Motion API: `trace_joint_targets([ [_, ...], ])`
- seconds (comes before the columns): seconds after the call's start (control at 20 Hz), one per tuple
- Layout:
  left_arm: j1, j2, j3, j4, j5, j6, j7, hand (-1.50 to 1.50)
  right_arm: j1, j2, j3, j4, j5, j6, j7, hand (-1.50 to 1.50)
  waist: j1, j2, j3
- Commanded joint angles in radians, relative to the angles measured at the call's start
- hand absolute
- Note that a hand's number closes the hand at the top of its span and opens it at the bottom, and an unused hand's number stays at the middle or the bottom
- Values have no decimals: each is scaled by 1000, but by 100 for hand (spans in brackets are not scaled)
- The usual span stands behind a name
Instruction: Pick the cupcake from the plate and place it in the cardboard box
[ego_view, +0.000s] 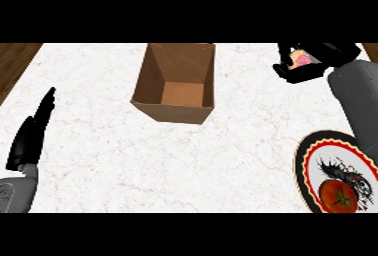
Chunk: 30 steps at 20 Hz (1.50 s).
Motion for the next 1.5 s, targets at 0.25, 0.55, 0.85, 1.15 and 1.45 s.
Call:
trace_joint_targets([
  [0.25, 27, -20, 2, -19, -23, 29, 15, 0, -238, 81, -40, 175, -56, 109, -100, 150, -20, -9, -2],
  [0.55, 60, -22, 7, -18, -24, 20, 1, 0, -302, 244, -56, 190, -112, 185, 47, 150, -42, -16, -3],
  [0.85, 49, 24, 52, -21, 18, -38, -5, 0, -402, 320, -103, 261, -150, 207, 163, 150, -35, -12, -3],
  [1.15, 12, -8, 27, 1, -8, -23, 3, 0, -449, 448, -68, 300, -196, 160, 298, 150, -29, -14, -3],
  [1.45, -32, -35, 8, 27, -36, 0, -7, 0, -497, 451, -9, 396, -254, 108, 339, 150, 11, -5, -5],
])
